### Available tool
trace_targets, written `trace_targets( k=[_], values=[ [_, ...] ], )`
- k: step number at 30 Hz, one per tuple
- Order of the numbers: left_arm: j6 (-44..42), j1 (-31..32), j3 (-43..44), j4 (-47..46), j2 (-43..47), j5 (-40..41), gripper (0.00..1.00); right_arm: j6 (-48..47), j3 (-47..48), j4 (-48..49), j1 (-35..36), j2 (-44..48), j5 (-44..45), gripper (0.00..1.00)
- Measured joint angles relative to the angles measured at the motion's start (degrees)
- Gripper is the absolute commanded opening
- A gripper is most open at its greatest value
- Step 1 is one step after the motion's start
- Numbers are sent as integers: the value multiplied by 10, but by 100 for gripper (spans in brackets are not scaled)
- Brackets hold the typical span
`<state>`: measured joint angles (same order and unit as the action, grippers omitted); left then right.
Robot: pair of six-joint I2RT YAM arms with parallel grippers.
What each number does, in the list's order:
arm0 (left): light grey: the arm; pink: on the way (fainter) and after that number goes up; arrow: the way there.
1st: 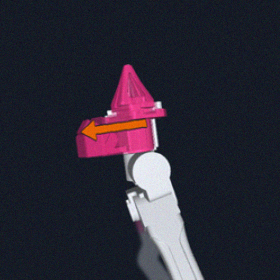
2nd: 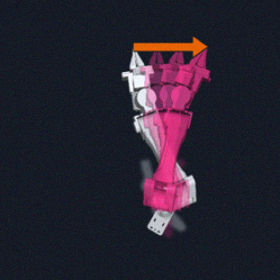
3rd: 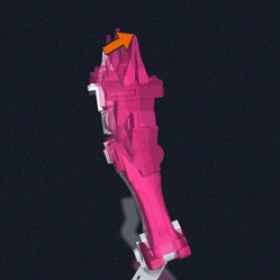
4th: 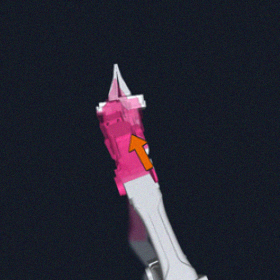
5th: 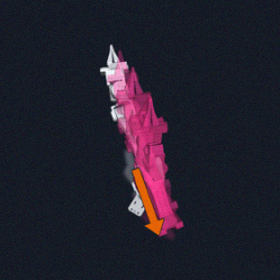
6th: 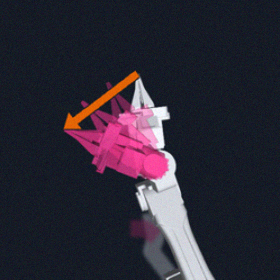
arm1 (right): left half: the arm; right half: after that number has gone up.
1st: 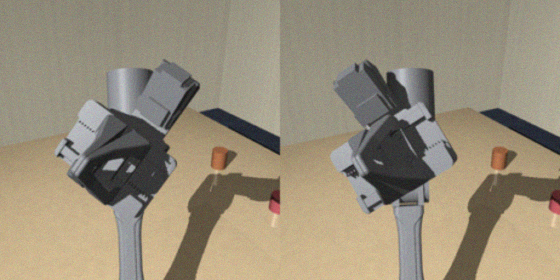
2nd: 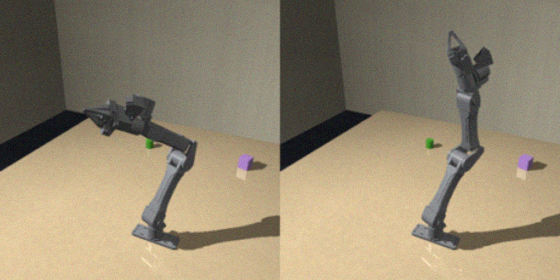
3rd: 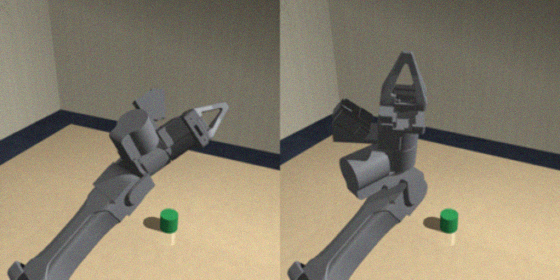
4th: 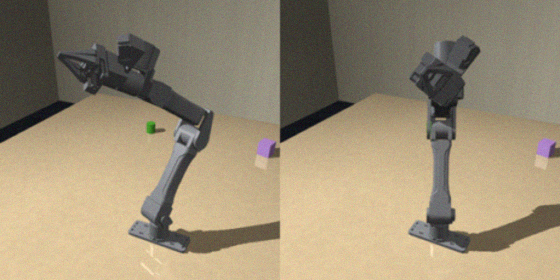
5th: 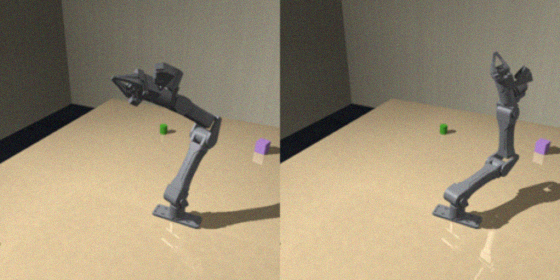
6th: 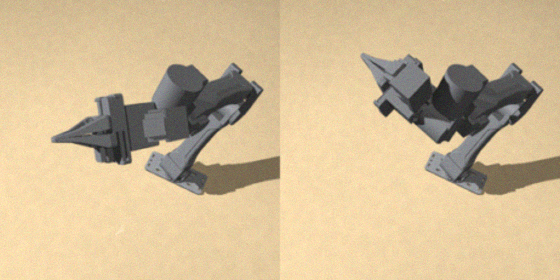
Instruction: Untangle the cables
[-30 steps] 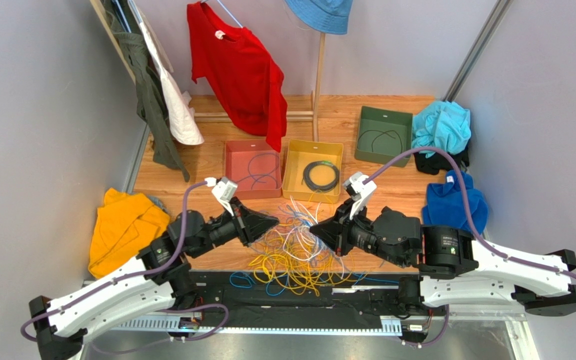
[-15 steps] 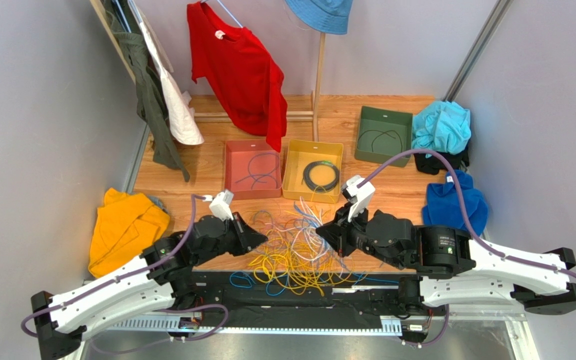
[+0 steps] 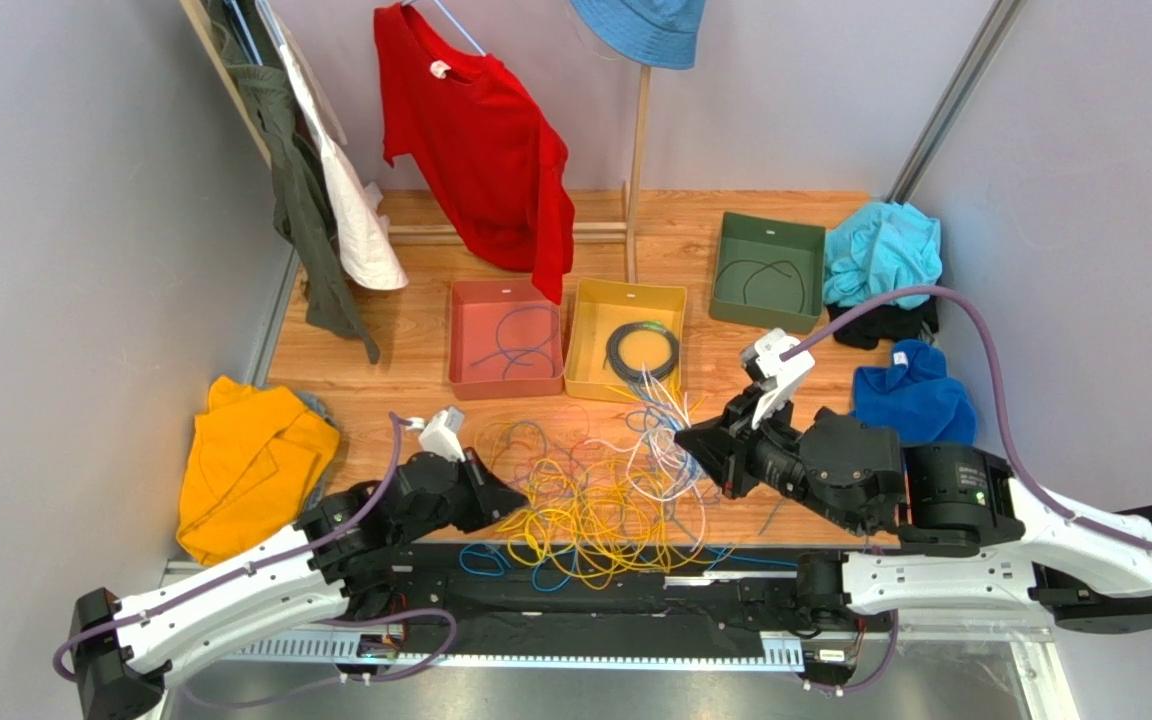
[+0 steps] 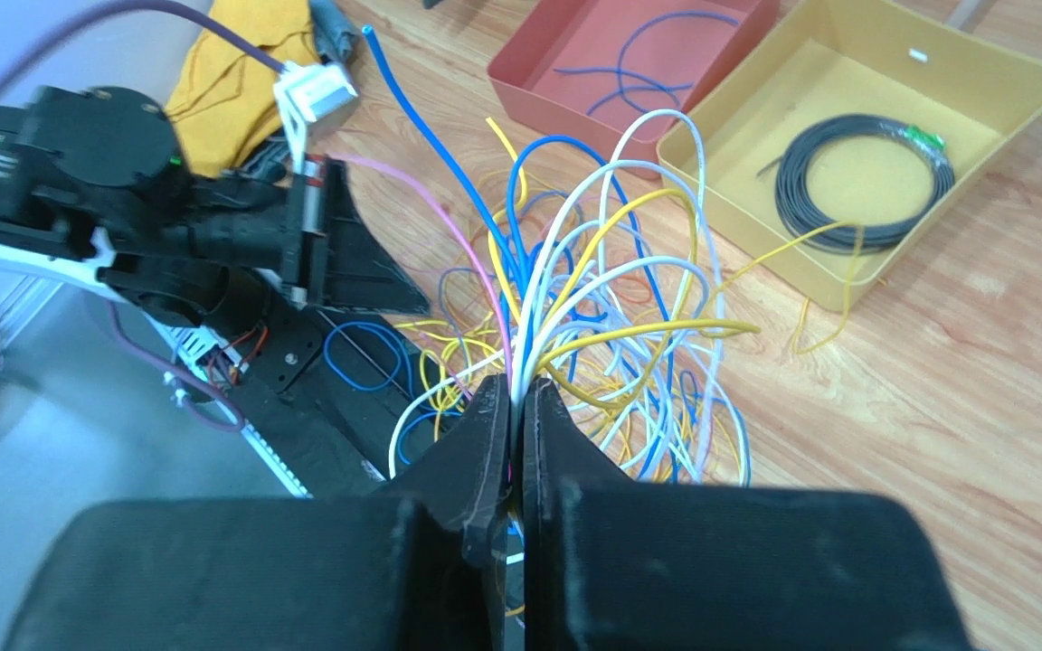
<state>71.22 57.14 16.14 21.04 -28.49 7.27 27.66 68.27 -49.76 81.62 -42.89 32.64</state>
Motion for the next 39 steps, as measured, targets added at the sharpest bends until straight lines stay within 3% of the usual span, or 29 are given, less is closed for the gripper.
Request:
trace_targets(
  k=[4,6,7,10,13,18,25,29,39],
  values=[
    [-48,-4,48,99,10,37,0,17,-67,26,0,20,15,0],
    [-71,-6,96,156,6,61,0,27,-98,38,-1,23,21,7],
    [-82,-6,123,176,3,73,0,32,-114,44,-1,21,24,26],
    [-112,-6,209,223,-9,109,0,48,-141,49,-1,11,31,61],
    [-143,-6,295,255,-24,144,0,56,-149,51,-1,-9,43,75],
    [-189,-6,390,290,-70,176,0,55,-140,51,-1,-26,69,77],
    [-256,-6,529,324,-166,192,0,29,-104,72,-1,-21,72,71],
    [-301,-6,664,340,-230,192,0,13,-115,111,-1,-19,48,70],
    [-424,-7,1105,390,-419,195,0,-18,-182,222,-1,-11,22,68]
  ],
)
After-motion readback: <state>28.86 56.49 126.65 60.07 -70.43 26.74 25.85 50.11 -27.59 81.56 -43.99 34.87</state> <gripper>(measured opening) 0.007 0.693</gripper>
